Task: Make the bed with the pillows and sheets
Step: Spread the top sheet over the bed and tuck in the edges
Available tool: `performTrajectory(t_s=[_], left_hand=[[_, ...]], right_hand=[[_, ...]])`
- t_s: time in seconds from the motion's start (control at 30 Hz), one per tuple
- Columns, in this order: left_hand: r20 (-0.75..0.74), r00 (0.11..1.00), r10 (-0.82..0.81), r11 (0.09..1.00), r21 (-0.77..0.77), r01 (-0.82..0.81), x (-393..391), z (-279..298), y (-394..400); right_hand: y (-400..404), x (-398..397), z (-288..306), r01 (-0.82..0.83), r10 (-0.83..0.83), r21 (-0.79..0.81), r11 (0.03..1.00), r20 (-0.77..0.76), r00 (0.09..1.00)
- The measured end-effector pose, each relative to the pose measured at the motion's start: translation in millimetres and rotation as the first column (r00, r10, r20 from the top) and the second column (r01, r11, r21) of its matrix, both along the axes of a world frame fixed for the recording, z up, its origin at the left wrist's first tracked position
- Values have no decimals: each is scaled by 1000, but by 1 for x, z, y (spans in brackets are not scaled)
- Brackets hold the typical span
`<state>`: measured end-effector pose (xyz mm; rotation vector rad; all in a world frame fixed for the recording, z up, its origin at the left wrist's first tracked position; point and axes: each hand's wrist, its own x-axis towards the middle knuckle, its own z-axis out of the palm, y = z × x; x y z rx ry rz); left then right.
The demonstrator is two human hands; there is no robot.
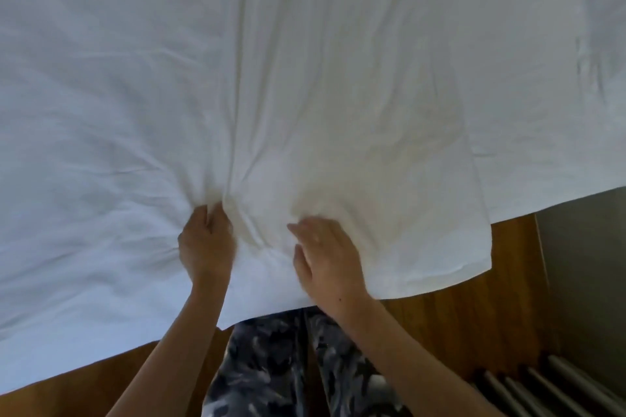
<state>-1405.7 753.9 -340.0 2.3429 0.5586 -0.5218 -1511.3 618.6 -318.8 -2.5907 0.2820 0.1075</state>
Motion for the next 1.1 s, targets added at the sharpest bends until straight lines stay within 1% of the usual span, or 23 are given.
performTrajectory(t_s=[0.07, 0.13, 0.2, 0.27, 0.33, 0.37, 0.43, 0.5, 0.53, 0.57, 0.6, 0.63, 0.67, 0.7, 0.73, 0.8, 0.83, 0.9, 0.93, 0.97, 1.03, 1.1], left_hand=[[61, 997, 51, 999, -18, -50, -2, 4, 3], [127, 986, 110, 994, -15, -109, -10, 10, 13], [165, 978, 131, 990, 32, -138, -19, 7, 27], [118, 991, 70, 991, 104, -82, -20, -2, 35], [40, 999, -15, 979, 204, 6, -17, -17, 39], [28, 999, -36, 968, 249, 28, -15, -23, 39], [46, 999, -26, 956, 294, 12, -15, -27, 36], [74, 996, 47, 951, 301, -68, -21, -24, 34], [117, 990, 81, 945, 306, -113, -24, -22, 31], [188, 978, 87, 942, 304, -142, -24, -18, 27], [292, 955, 49, 944, 298, -139, -19, -15, 21], [413, 910, -34, 953, 288, -95, -11, -11, 12], [509, 849, -143, 960, 279, -6, -1, -10, 1], [566, 784, -255, 954, 279, 109, 10, -7, -15], [586, 724, -364, 929, 284, 238, 19, -6, -33], [579, 605, -547, 833, 305, 461, 33, -1, -73], [561, 557, -612, 781, 320, 536, 38, -1, -90], [527, 500, -687, 712, 355, 606, 51, -9, -111], [516, 498, -697, 706, 372, 602, 60, -16, -115], [506, 521, -687, 721, 386, 576, 71, -24, -115], [478, 606, -636, 771, 418, 480, 87, -44, -100], [424, 667, -613, 783, 442, 438, 80, -63, -67]], right_hand=[[-43, 22, -5, 121, -114, -135, 983, 58, 992], [-79, 40, -5, 220, -191, -205, 954, 152, 970], [-104, 45, -8, 266, -222, -262, 928, 186, 957], [-120, 40, -19, 226, -201, -331, 916, 108, 974], [-125, 22, -33, 112, -147, -388, 915, -62, 987], [-125, 9, -40, 53, -119, -401, 914, -141, 983], [-127, -16, -50, -18, -82, -410, 912, -227, 970], [-128, -36, -53, -45, -60, -398, 916, -247, 967], [-128, -43, -53, -48, -48, -389, 920, -235, 971], [-127, -49, -52, -36, -49, -379, 925, -213, 976], [-126, -52, -49, -3, -66, -367, 930, -175, 982], [-126, -50, -46, 49, -99, -357, 933, -123, 988], [-126, -43, -42, 108, -141, -349, 931, -70, 988], [-127, -32, -39, 156, -176, -346, 925, -28, 984], [-129, -17, -36, 185, -196, -354, 917, 3, 981], [-134, 21, -35, 188, -187, -378, 907, 40, 982], [-136, 41, -35, 179, -171, -392, 902, 57, 984], [-141, 85, -33, 187, -152, -411, 892, 117, 981], [-147, 106, -32, 207, -158, -407, 890, 149, 976], [-153, 124, -30, 233, -172, -408, 883, 180, 969], [-163, 145, -32, 285, -214, -423, 860, 209, 954], [-160, 131, -48, 282, -237, -430, 857, 157, 959]])
